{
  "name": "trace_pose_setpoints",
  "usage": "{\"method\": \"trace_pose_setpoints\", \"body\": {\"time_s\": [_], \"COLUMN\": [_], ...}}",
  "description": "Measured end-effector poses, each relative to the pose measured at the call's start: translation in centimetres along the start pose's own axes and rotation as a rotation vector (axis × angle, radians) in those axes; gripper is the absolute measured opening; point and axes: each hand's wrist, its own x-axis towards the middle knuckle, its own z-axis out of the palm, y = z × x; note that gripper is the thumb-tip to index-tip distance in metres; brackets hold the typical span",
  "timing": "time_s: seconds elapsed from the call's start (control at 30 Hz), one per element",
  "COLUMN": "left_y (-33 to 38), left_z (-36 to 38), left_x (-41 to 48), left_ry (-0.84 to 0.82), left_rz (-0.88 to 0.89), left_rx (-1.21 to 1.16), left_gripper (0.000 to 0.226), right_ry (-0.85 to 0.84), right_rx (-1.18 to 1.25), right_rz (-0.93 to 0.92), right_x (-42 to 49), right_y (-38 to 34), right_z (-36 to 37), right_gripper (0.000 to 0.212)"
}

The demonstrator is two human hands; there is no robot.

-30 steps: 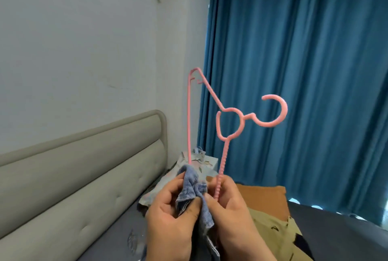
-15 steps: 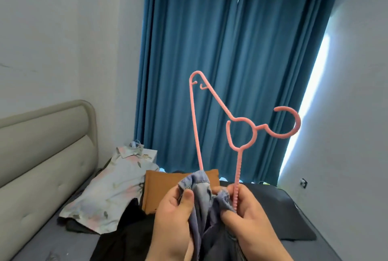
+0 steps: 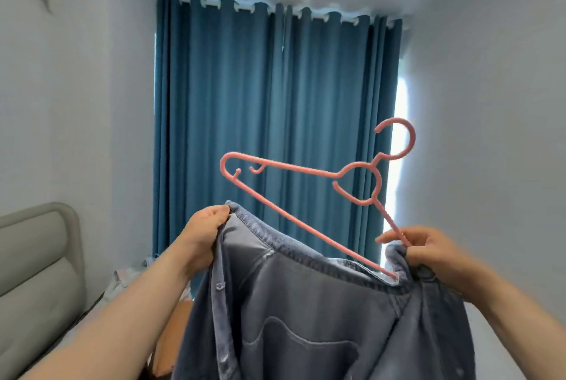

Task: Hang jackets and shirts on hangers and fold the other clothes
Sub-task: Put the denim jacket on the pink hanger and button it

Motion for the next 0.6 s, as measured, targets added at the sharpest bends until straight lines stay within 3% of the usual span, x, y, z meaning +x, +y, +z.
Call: {"method": "trace_pose_setpoints", "body": {"time_s": [0.13,0.27,0.37,0.53,0.6], "left_y": [1.9,3.5,4.1,5.8,6.6], "left_z": [4.3,7.6,9.5,12.3,13.4], "left_x": [1.1,1.0,0.0,-2.2,-3.5], "left_ry": [-0.095,-0.15,-0.169,-0.204,-0.258], "left_rz": [-0.01,0.026,0.087,0.309,0.365], "left_rx": [-0.034,0.143,0.266,0.693,0.722], "left_gripper": [0.018,0.023,0.023,0.008,0.02], "right_ry": [-0.158,-0.281,-0.296,-0.26,-0.219], "right_rx": [-0.147,-0.358,-0.477,-0.677,-0.661], "right_rz": [0.034,0.088,0.129,0.153,0.136], "right_x": [1.1,1.9,2.3,2.9,2.6], "right_y": [-0.3,-0.3,-0.1,-0.7,-1.0], "right_z": [-4.7,-8.2,-9.9,-10.2,-10.3], "right_gripper": [0.044,0.049,0.052,0.05,0.05]}}
